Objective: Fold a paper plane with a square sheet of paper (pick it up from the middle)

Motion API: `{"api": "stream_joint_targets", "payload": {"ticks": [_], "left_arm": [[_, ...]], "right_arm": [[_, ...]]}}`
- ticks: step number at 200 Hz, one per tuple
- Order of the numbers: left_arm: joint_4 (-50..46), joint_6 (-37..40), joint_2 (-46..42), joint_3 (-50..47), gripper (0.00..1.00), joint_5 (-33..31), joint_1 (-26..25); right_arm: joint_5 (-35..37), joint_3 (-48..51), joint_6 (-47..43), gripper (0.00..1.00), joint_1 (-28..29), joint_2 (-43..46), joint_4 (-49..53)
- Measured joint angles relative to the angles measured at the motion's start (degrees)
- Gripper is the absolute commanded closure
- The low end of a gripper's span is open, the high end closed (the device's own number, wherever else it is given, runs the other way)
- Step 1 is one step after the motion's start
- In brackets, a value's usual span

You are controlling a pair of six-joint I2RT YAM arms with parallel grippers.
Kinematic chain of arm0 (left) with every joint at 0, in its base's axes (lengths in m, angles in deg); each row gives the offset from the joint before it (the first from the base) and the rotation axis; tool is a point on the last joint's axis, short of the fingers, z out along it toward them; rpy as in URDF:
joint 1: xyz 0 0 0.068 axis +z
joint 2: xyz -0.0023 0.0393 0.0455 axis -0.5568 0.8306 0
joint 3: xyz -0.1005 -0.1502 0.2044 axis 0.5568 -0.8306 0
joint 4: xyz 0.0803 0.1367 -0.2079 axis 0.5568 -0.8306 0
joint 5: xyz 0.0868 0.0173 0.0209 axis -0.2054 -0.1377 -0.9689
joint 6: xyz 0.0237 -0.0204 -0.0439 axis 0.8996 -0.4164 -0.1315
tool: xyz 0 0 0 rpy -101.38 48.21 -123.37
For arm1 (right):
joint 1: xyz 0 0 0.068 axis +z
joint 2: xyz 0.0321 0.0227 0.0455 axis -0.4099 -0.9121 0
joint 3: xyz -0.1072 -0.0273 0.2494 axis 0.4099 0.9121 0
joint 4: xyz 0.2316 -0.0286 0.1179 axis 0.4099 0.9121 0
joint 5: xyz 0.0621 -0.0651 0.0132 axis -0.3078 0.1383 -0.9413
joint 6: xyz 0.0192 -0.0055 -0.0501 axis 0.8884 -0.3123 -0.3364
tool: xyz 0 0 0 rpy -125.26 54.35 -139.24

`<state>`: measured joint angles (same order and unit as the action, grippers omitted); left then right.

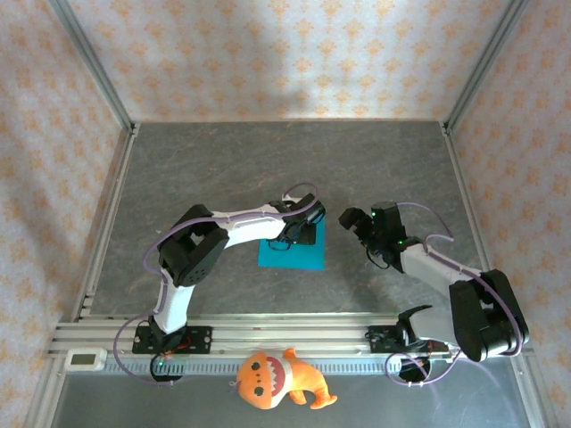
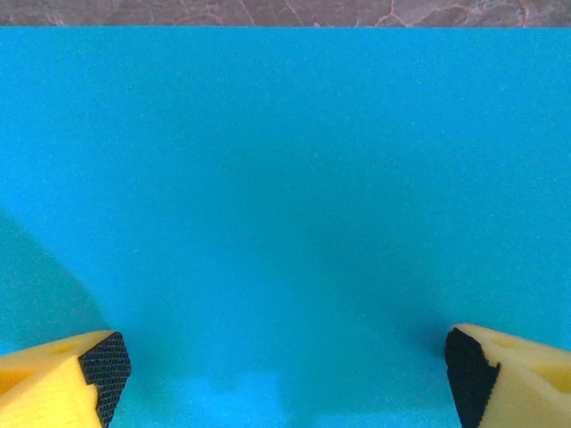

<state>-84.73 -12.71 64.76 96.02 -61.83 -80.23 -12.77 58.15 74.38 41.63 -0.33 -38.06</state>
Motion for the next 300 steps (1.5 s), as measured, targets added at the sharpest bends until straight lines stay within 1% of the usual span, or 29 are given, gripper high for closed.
{"api": "stream_joint_targets", "payload": {"ticks": [38, 51, 107, 148, 175, 187, 203, 228, 247, 271, 288, 300], "left_arm": [[0.02, -0.02, -0.04, -0.11, 0.11, 0.0, 0.0], [0.02, -0.02, -0.07, -0.11, 0.13, -0.04, 0.0], [0.5, -0.02, -0.52, -0.83, 0.14, -0.2, 0.0], [1.11, -0.11, -1.18, -1.77, 0.27, -0.63, 0.04], [2.23, -0.52, -1.88, -2.6, 0.43, -0.44, 0.04], [2.86, -0.35, -2.51, -3.28, 0.45, 0.09, 0.04], [3.93, -0.63, -3.91, -4.35, 0.54, 0.46, 0.02], [5.57, -0.81, -6.91, -5.46, 0.55, 0.7, 0.02], [7.48, -0.9, -9.62, -6.03, 0.58, 2.21, 0.04], [10.82, -1.6, -12.85, -6.12, 0.58, 5.33, 0.04], [14.21, -2.03, -14.64, -6.54, 0.57, 8.66, 0.31], [18.12, -2.8, -16.04, -8.15, 0.57, 12.33, 0.9]], "right_arm": [[0.0, 0.0, 0.02, 0.0, 0.0, 0.0, -0.02], [0.02, 0.0, 0.02, 0.0, 0.0, 0.0, -0.02], [0.02, 0.0, 0.04, 0.0, 0.0, 0.0, 0.0], [0.02, 0.0, 0.04, 0.0, 0.0, 0.33, 0.02], [0.02, 0.0, 0.26, 0.0, 0.0, 0.87, 0.28], [0.24, 0.0, 0.48, 0.0, 0.0, 1.2, 0.39], [0.72, 0.0, 0.68, 0.0, 0.0, 1.36, 0.48], [1.36, -0.02, 0.66, 0.0, 0.0, 1.38, 1.36], [2.01, -0.07, 0.63, 0.0, -0.2, 1.75, 2.64], [2.12, -0.09, 0.61, 0.0, -1.4, 2.14, 3.5], [1.6, -0.2, 0.44, 0.01, -2.34, 2.14, 3.63], [0.92, -0.2, 0.33, 0.01, -2.75, 2.82, 3.85]]}}
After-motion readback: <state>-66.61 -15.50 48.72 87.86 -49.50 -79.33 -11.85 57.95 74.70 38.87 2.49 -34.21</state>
